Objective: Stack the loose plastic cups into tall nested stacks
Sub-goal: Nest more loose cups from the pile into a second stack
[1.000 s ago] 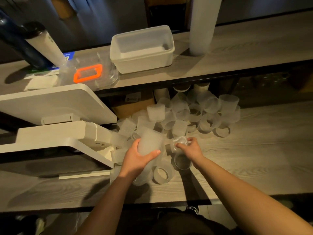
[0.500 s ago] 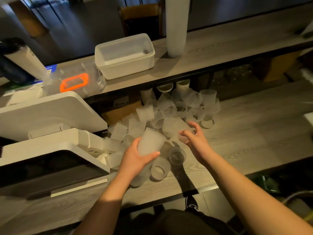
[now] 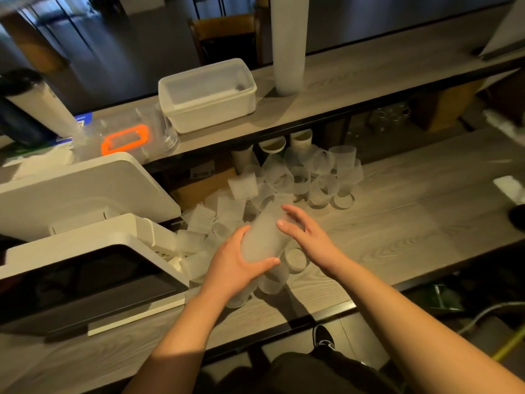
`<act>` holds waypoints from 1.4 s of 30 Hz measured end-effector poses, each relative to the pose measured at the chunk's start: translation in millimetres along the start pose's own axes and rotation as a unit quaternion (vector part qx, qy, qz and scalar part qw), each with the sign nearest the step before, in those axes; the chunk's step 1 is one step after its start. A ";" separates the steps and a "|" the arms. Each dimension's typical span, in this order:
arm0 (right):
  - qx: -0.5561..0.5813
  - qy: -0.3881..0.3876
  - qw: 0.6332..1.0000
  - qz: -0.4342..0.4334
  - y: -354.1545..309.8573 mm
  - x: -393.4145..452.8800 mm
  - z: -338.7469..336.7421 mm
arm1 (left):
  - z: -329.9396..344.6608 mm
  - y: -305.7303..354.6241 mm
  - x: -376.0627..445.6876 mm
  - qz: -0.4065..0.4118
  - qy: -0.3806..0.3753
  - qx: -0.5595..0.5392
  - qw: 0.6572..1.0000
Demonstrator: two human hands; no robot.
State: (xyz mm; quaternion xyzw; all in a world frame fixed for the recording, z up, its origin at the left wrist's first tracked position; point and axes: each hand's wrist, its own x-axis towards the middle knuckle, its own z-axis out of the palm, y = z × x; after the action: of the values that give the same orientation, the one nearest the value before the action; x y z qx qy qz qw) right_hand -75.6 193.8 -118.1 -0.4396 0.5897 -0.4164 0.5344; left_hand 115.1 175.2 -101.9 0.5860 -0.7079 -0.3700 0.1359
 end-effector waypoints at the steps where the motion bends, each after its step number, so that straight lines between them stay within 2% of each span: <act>1: 0.000 -0.010 1.000 -0.001 -0.2 -1.5 4.8 | -0.2 0.4 0.1 0.002 0.002 -0.004 1.000; 7: 0.032 -0.031 0.999 0.016 10.1 6.5 10.3 | 1.7 -6.7 -0.2 -0.013 0.005 -0.054 0.998; 10: 0.043 0.025 0.998 0.044 28.0 19.7 2.7 | 2.3 -11.8 -1.0 -0.030 0.011 -0.063 0.997; 12: 0.000 0.081 0.994 0.069 51.4 31.4 -4.7 | 1.4 -16.3 -0.4 -0.046 0.012 -0.071 0.996; 15: -0.146 0.127 0.974 0.118 85.7 43.8 -16.8 | -0.4 -24.8 1.2 -0.063 0.015 -0.066 0.996; 18: -0.266 0.066 0.954 0.122 106.2 47.0 -22.0 | -1.1 -30.8 1.0 -0.079 0.028 -0.083 0.993; 22: -0.356 -0.033 0.929 0.093 125.6 50.1 -21.7 | -1.4 -36.9 -2.5 -0.090 0.029 -0.095 0.991; 24: -0.413 -0.065 0.904 0.085 134.2 52.4 -20.2 | -3.4 -39.0 -6.2 -0.088 0.023 -0.107 0.990; 26: -0.464 -0.074 0.880 0.071 141.8 54.9 -19.7 | -7.0 -40.3 -10.5 -0.085 0.018 -0.110 0.990; 28: -0.476 -0.056 0.876 0.050 147.9 56.8 -19.8 | -11.0 -42.2 -13.9 -0.081 0.015 -0.109 0.991; 30: -0.441 -0.016 0.896 0.044 150.4 57.5 -18.6 | -13.8 -45.0 -16.0 -0.078 0.020 -0.110 0.991; 33: -0.306 0.077 0.946 0.071 143.7 57.2 -14.5 | -16.6 -49.9 -16.4 -0.080 0.027 -0.110 0.990; 35: -0.242 0.124 0.960 0.074 131.3 56.9 -13.2 | -17.9 -50.8 -15.4 -0.077 0.025 -0.101 0.992; 39: -0.124 0.160 0.979 0.030 88.8 48.1 -8.4 | -18.5 -48.6 -11.7 -0.059 0.020 -0.086 0.994; 42: -0.023 0.146 0.989 -0.003 52.7 37.2 -2.0 | -17.3 -47.6 -8.0 -0.052 0.006 -0.066 0.996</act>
State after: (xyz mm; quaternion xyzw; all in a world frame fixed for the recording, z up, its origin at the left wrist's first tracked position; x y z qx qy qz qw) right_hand -83.0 172.0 -178.3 -0.3879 0.6697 -0.4638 0.4312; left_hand 162.9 174.4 -120.5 0.6140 -0.6498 -0.4188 0.1590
